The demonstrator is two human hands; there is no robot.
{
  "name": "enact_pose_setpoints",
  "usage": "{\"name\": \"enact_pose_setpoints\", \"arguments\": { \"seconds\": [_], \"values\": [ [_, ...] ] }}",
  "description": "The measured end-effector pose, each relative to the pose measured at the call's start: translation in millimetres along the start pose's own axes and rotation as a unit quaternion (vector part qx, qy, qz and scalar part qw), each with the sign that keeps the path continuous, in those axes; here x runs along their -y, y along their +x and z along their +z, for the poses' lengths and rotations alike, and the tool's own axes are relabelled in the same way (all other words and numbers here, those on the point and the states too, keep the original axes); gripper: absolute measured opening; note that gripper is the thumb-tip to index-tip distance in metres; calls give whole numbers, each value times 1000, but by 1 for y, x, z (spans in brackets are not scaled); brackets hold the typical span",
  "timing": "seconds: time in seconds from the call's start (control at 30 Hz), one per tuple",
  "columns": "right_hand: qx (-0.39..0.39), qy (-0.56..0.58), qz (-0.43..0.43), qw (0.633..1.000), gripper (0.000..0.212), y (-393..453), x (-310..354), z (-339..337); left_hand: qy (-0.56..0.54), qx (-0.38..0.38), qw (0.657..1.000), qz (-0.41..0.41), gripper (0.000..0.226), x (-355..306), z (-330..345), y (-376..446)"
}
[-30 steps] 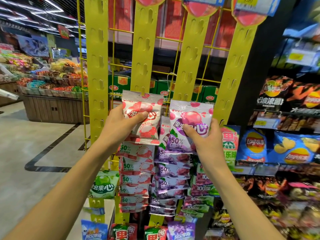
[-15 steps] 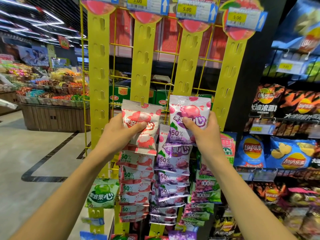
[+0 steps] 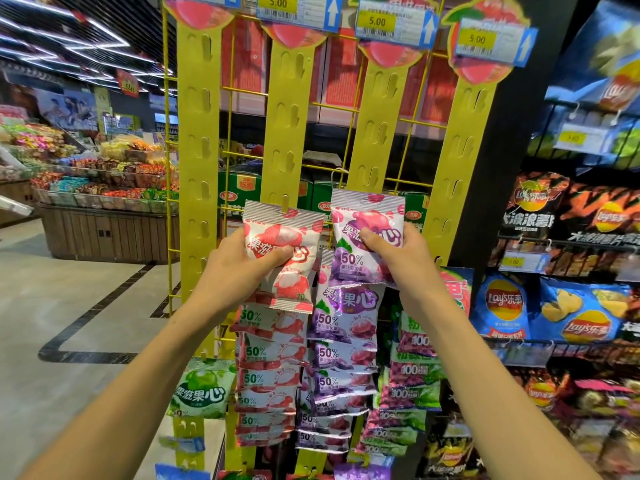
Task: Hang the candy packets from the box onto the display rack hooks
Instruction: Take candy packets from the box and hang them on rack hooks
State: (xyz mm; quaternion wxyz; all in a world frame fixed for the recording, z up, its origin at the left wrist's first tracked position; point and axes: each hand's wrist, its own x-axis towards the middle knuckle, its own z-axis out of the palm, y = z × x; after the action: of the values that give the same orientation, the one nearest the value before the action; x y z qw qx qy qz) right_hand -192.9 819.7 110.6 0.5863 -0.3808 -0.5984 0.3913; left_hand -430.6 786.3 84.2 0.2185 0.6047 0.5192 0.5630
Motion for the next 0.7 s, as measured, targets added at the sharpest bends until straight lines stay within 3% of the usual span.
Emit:
{"name": "enact_pose_setpoints", "arguments": {
  "seconds": [0.2, 0.47, 0.6, 0.7],
  "values": [
    [11, -18, 9, 1000, 22, -7, -6, -2, 6, 3, 1000, 12, 17, 0, 0, 1],
    [5, -41, 19, 999, 21, -16, -18, -4, -2, -3, 1000, 7, 20, 0, 1, 0],
    [-19, -95, 5, 995, 21, -18, -25, -3, 18, 1, 1000, 16, 21, -1, -1, 0],
    [-38, -156, -13, 987, 32, -21, -28, -1, 71, 18, 997, 25, 17, -3, -4, 1]
  ]
}}
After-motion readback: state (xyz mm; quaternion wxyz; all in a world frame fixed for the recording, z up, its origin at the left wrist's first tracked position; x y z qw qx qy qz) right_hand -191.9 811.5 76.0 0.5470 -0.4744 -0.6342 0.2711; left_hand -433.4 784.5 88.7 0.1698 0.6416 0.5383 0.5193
